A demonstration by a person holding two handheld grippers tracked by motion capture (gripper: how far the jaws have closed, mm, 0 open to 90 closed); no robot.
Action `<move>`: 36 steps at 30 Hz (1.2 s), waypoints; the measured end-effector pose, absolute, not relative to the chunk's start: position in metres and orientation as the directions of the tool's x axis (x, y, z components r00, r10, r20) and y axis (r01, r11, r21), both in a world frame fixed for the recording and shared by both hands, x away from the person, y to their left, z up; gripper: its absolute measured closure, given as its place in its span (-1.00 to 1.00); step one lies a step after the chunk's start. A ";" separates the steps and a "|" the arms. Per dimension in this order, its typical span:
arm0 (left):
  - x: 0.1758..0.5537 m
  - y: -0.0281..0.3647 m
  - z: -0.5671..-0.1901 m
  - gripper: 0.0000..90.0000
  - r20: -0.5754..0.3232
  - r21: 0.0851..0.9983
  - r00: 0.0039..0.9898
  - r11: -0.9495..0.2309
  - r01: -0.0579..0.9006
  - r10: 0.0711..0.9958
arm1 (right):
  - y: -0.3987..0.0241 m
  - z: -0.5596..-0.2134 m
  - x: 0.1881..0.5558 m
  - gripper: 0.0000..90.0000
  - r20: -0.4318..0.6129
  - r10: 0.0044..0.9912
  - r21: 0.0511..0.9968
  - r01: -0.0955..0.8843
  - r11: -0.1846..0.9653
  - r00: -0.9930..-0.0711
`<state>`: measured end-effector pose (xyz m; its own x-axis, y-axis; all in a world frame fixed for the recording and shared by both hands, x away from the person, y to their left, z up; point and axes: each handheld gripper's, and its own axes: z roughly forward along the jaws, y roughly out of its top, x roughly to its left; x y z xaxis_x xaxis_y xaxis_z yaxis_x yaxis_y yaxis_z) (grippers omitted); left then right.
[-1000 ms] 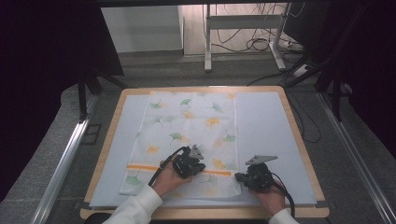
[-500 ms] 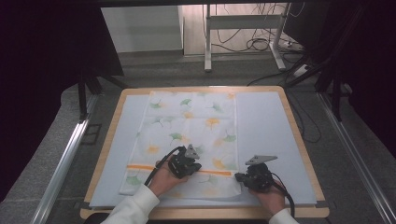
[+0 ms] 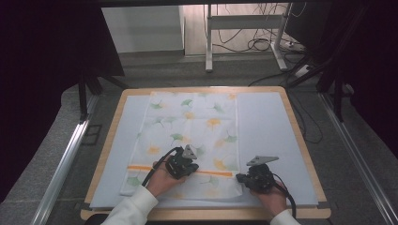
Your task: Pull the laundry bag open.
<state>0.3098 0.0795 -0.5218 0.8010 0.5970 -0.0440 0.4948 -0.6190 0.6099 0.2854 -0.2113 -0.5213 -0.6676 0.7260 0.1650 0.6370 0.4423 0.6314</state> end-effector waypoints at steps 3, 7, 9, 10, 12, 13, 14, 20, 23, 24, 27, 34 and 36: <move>0.309 0.082 -0.522 1.00 -0.043 0.611 0.798 -0.616 0.497 0.601 | -0.211 -0.521 0.285 0.98 0.165 0.726 0.631 0.637 0.442 -0.667; 0.308 0.087 -0.522 1.00 -0.041 0.610 0.793 -0.614 0.501 0.608 | -0.211 -0.521 0.285 0.98 0.164 0.727 0.631 0.637 0.442 -0.667; 0.308 0.089 -0.522 1.00 -0.043 0.608 0.792 -0.613 0.504 0.609 | -0.211 -0.521 0.285 0.98 0.164 0.727 0.631 0.637 0.442 -0.667; 0.308 0.090 -0.522 1.00 -0.043 0.610 0.791 -0.611 0.504 0.610 | -0.211 -0.521 0.285 0.98 0.163 0.727 0.631 0.637 0.443 -0.667; 0.308 0.091 -0.522 1.00 -0.040 0.607 0.791 -0.614 0.505 0.611 | -0.211 -0.521 0.285 0.98 0.164 0.728 0.629 0.639 0.443 -0.666; 0.308 0.092 -0.522 1.00 -0.038 0.608 0.790 -0.613 0.504 0.612 | -0.211 -0.521 0.285 0.98 0.163 0.727 0.630 0.637 0.443 -0.667; 0.307 0.093 -0.522 1.00 -0.039 0.607 0.789 -0.612 0.506 0.613 | -0.211 -0.521 0.285 0.98 0.164 0.727 0.631 0.637 0.443 -0.667; 0.307 0.101 -0.522 1.00 -0.026 0.599 0.780 -0.615 0.512 0.625 | -0.211 -0.521 0.285 0.98 0.162 0.727 0.631 0.637 0.444 -0.667; 0.307 0.109 -0.522 1.00 -0.028 0.597 0.771 -0.609 0.523 0.636 | -0.211 -0.521 0.285 0.98 0.163 0.728 0.630 0.639 0.443 -0.666; 0.307 0.111 -0.522 1.00 -0.029 0.595 0.769 -0.607 0.527 0.639 | -0.211 -0.521 0.285 0.98 0.163 0.728 0.629 0.639 0.442 -0.665; 0.307 0.116 -0.522 1.00 -0.035 0.595 0.763 -0.600 0.534 0.645 | -0.211 -0.521 0.285 0.98 0.164 0.729 0.629 0.639 0.442 -0.665; 0.306 0.122 -0.522 1.00 -0.037 0.595 0.759 -0.596 0.539 0.650 | -0.211 -0.521 0.285 0.98 0.162 0.728 0.630 0.638 0.443 -0.666; 0.306 0.124 -0.522 1.00 -0.037 0.593 0.757 -0.596 0.542 0.652 | -0.211 -0.521 0.285 0.98 0.162 0.727 0.630 0.637 0.444 -0.667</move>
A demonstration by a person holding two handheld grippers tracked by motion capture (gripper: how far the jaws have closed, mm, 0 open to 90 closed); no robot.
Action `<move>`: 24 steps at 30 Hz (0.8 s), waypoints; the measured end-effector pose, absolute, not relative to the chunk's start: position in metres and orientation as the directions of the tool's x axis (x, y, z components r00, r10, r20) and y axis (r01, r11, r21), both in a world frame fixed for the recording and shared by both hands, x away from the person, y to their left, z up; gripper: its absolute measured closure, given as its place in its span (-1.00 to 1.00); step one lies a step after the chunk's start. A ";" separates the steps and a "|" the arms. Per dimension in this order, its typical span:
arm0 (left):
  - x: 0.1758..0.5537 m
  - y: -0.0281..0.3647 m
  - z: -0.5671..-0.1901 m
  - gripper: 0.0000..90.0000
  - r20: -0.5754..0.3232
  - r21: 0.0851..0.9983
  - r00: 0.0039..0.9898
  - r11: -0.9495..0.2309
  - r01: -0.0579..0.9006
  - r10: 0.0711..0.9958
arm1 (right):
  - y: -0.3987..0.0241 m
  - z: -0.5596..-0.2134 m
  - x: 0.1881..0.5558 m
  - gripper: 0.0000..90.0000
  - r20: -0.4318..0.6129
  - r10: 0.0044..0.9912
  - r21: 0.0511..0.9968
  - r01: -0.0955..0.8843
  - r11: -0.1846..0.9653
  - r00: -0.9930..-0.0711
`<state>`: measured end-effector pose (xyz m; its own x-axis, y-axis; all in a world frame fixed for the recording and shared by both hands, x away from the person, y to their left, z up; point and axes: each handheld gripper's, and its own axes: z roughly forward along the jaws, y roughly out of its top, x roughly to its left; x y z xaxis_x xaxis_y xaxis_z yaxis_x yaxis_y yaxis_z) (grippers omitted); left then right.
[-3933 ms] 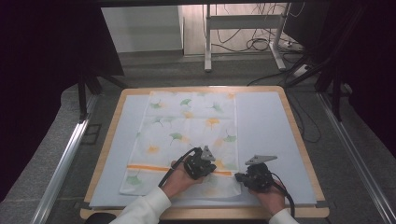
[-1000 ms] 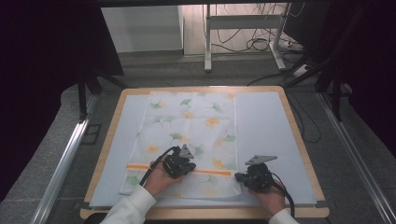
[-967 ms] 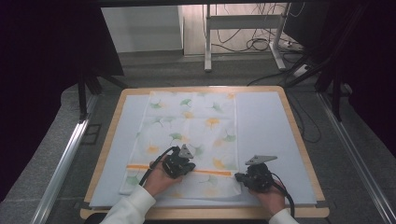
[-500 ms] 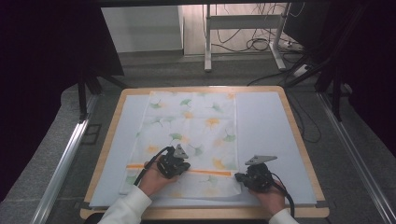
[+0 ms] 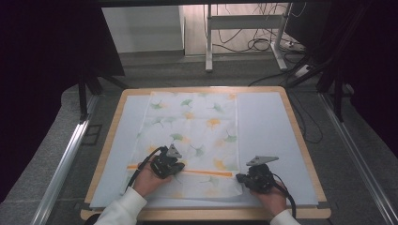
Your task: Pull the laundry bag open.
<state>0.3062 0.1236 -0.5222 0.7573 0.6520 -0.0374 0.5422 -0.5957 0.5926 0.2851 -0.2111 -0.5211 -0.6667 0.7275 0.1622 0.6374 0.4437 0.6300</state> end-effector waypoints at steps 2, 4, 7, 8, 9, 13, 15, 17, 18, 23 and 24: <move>0.306 0.127 -0.522 1.00 -0.040 0.593 0.753 -0.591 0.547 0.657 | -0.211 -0.521 0.285 0.98 0.164 0.728 0.629 0.639 0.443 -0.666; 0.306 0.130 -0.522 1.00 -0.044 0.592 0.750 -0.588 0.551 0.660 | -0.211 -0.521 0.285 0.98 0.164 0.728 0.629 0.639 0.442 -0.665; 0.305 0.133 -0.522 1.00 -0.040 0.590 0.748 -0.588 0.552 0.662 | -0.211 -0.521 0.285 0.98 0.164 0.728 0.629 0.639 0.442 -0.665; 0.305 0.133 -0.522 1.00 -0.038 0.589 0.747 -0.589 0.553 0.663 | -0.211 -0.521 0.285 0.98 0.164 0.728 0.629 0.639 0.443 -0.665; 0.305 0.134 -0.523 1.00 -0.039 0.591 0.745 -0.585 0.555 0.666 | -0.211 -0.521 0.285 0.98 0.164 0.728 0.629 0.639 0.443 -0.665; 0.304 0.135 -0.522 1.00 -0.021 0.586 0.743 -0.593 0.551 0.669 | -0.211 -0.521 0.285 0.98 0.162 0.727 0.630 0.637 0.444 -0.667; 0.304 0.137 -0.522 1.00 -0.017 0.584 0.742 -0.595 0.552 0.670 | -0.211 -0.521 0.285 0.98 0.162 0.727 0.631 0.637 0.443 -0.667; 0.303 0.138 -0.523 1.00 -0.017 0.588 0.738 -0.590 0.553 0.675 | -0.211 -0.521 0.285 0.98 0.163 0.727 0.630 0.637 0.443 -0.667; 0.303 0.139 -0.523 1.00 -0.017 0.589 0.737 -0.589 0.554 0.676 | -0.211 -0.521 0.285 0.98 0.163 0.727 0.631 0.637 0.443 -0.667; 0.302 0.144 -0.523 1.00 -0.018 0.586 0.733 -0.587 0.559 0.680 | -0.211 -0.521 0.285 0.98 0.164 0.727 0.632 0.636 0.442 -0.667; 0.302 0.145 -0.523 1.00 -0.019 0.586 0.731 -0.585 0.561 0.682 | -0.211 -0.521 0.285 0.98 0.164 0.726 0.633 0.636 0.442 -0.668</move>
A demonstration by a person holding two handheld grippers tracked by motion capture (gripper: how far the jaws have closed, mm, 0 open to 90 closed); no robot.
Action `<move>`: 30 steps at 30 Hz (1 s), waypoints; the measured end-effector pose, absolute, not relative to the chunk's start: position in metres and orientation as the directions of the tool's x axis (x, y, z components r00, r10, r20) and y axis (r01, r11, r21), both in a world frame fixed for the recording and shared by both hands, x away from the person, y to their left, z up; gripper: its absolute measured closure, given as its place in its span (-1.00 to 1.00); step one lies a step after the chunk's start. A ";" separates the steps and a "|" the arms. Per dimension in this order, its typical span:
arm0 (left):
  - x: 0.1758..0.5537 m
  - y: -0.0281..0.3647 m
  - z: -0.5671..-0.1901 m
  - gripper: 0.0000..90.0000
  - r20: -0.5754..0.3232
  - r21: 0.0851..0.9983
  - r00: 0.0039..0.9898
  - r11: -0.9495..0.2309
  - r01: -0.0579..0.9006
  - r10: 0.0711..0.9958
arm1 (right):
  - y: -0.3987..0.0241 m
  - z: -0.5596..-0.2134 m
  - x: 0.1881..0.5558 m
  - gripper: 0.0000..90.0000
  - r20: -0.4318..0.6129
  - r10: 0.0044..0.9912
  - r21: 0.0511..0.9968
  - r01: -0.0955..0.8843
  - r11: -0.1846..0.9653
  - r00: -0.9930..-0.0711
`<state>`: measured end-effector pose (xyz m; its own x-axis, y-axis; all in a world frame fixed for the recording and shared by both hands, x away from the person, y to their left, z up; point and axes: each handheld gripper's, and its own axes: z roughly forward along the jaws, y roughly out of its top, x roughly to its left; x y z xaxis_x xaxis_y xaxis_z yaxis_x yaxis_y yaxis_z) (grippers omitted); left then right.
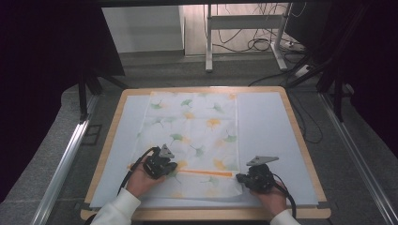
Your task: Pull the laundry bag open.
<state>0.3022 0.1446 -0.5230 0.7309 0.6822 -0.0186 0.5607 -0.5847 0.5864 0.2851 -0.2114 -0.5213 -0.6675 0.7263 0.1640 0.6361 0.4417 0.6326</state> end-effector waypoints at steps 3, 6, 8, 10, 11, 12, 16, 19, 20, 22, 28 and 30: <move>0.301 0.148 -0.523 1.00 -0.013 0.584 0.728 -0.586 0.562 0.686 | -0.211 -0.521 0.285 0.98 0.163 0.727 0.632 0.636 0.442 -0.667; 0.300 0.151 -0.523 1.00 0.003 0.579 0.725 -0.592 0.560 0.688 | -0.211 -0.521 0.285 0.98 0.164 0.726 0.632 0.636 0.442 -0.668; 0.300 0.153 -0.523 1.00 -0.001 0.579 0.721 -0.588 0.565 0.693 | -0.211 -0.521 0.285 0.98 0.163 0.727 0.631 0.636 0.443 -0.668; 0.300 0.156 -0.523 1.00 -0.003 0.578 0.719 -0.586 0.568 0.695 | -0.211 -0.521 0.285 0.98 0.162 0.727 0.632 0.636 0.443 -0.668; 0.300 0.157 -0.523 1.00 -0.008 0.579 0.717 -0.581 0.572 0.697 | -0.211 -0.521 0.285 0.98 0.163 0.727 0.631 0.636 0.443 -0.668; 0.300 0.158 -0.523 1.00 -0.007 0.579 0.717 -0.582 0.571 0.697 | -0.211 -0.521 0.285 0.98 0.162 0.727 0.631 0.636 0.444 -0.668; 0.299 0.163 -0.524 1.00 0.001 0.576 0.709 -0.580 0.576 0.705 | -0.211 -0.521 0.285 0.98 0.163 0.726 0.631 0.636 0.444 -0.668; 0.298 0.168 -0.524 1.00 0.006 0.575 0.700 -0.575 0.582 0.714 | -0.211 -0.521 0.285 0.98 0.162 0.726 0.631 0.636 0.444 -0.668; 0.298 0.169 -0.524 1.00 0.007 0.574 0.699 -0.575 0.583 0.715 | -0.211 -0.521 0.285 0.98 0.164 0.727 0.630 0.638 0.443 -0.667; 0.297 0.172 -0.524 1.00 0.009 0.574 0.694 -0.572 0.586 0.720 | -0.211 -0.521 0.285 0.98 0.164 0.727 0.630 0.638 0.443 -0.667; 0.296 0.180 -0.524 1.00 -0.003 0.576 0.685 -0.559 0.597 0.729 | -0.211 -0.521 0.285 0.98 0.162 0.727 0.630 0.637 0.445 -0.668; 0.296 0.183 -0.524 1.00 -0.002 0.573 0.680 -0.556 0.602 0.734 | -0.211 -0.521 0.285 0.98 0.162 0.727 0.630 0.637 0.445 -0.668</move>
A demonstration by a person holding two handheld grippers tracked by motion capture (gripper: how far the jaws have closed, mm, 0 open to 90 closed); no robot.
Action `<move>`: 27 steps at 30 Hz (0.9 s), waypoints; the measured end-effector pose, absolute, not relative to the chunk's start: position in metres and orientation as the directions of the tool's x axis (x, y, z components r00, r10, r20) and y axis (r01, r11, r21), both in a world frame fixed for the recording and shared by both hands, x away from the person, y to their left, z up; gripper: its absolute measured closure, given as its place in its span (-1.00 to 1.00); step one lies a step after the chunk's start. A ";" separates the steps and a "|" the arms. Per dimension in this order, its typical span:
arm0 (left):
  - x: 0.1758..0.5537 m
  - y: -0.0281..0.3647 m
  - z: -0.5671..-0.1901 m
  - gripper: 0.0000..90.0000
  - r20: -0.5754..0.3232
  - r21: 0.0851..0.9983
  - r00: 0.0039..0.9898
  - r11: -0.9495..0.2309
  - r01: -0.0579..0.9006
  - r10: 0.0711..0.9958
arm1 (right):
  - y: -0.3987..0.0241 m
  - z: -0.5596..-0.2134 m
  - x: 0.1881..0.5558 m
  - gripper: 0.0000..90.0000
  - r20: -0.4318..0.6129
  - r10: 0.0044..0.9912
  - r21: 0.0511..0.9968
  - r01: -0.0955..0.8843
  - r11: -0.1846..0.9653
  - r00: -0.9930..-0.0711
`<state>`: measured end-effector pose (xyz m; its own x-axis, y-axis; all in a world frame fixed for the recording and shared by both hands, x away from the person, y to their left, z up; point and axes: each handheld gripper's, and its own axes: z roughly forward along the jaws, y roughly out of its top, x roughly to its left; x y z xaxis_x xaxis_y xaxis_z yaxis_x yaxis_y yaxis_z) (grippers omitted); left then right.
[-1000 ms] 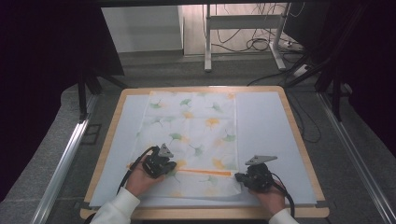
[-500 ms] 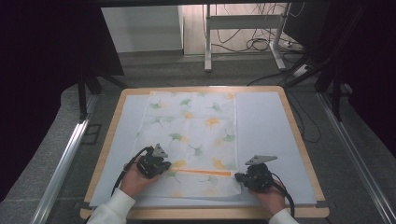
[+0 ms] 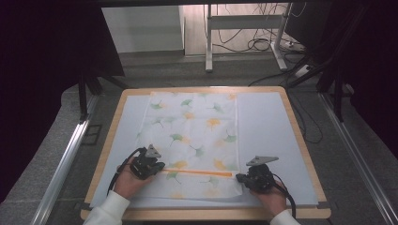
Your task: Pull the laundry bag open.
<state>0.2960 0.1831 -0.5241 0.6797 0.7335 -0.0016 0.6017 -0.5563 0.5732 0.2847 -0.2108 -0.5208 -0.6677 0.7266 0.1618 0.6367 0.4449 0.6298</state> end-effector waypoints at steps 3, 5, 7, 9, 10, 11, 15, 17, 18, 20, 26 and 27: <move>0.295 0.188 -0.524 1.00 -0.004 0.573 0.672 -0.549 0.608 0.740 | -0.211 -0.521 0.285 0.98 0.162 0.728 0.629 0.638 0.444 -0.667; 0.295 0.191 -0.524 1.00 -0.006 0.570 0.669 -0.547 0.613 0.743 | -0.211 -0.521 0.285 0.98 0.159 0.725 0.631 0.634 0.447 -0.670; 0.295 0.193 -0.524 1.00 -0.008 0.569 0.666 -0.544 0.616 0.746 | -0.211 -0.521 0.285 0.98 0.159 0.725 0.631 0.634 0.447 -0.670; 0.295 0.194 -0.524 1.00 -0.007 0.568 0.664 -0.543 0.618 0.748 | -0.211 -0.521 0.285 0.98 0.159 0.725 0.631 0.634 0.447 -0.670; 0.295 0.195 -0.524 1.00 -0.010 0.568 0.663 -0.541 0.620 0.749 | -0.211 -0.521 0.285 0.98 0.158 0.725 0.631 0.633 0.448 -0.671; 0.295 0.196 -0.524 1.00 -0.011 0.568 0.662 -0.540 0.621 0.750 | -0.211 -0.521 0.285 0.98 0.158 0.725 0.631 0.633 0.447 -0.670; 0.295 0.198 -0.524 1.00 -0.011 0.567 0.659 -0.538 0.624 0.752 | -0.211 -0.521 0.285 0.98 0.158 0.725 0.632 0.633 0.447 -0.670; 0.295 0.198 -0.524 1.00 -0.014 0.567 0.660 -0.537 0.624 0.751 | -0.211 -0.521 0.285 0.98 0.159 0.725 0.632 0.633 0.447 -0.670; 0.295 0.198 -0.524 1.00 -0.015 0.567 0.660 -0.537 0.624 0.751 | -0.211 -0.521 0.285 0.98 0.158 0.725 0.632 0.633 0.448 -0.671; 0.295 0.199 -0.524 1.00 -0.017 0.566 0.660 -0.536 0.626 0.751 | -0.211 -0.521 0.285 0.98 0.158 0.725 0.632 0.633 0.448 -0.671; 0.295 0.203 -0.524 1.00 -0.011 0.559 0.650 -0.535 0.633 0.759 | -0.211 -0.521 0.285 0.98 0.158 0.725 0.631 0.633 0.448 -0.671; 0.295 0.204 -0.524 1.00 -0.016 0.559 0.653 -0.535 0.633 0.757 | -0.211 -0.521 0.285 0.98 0.158 0.725 0.631 0.633 0.448 -0.671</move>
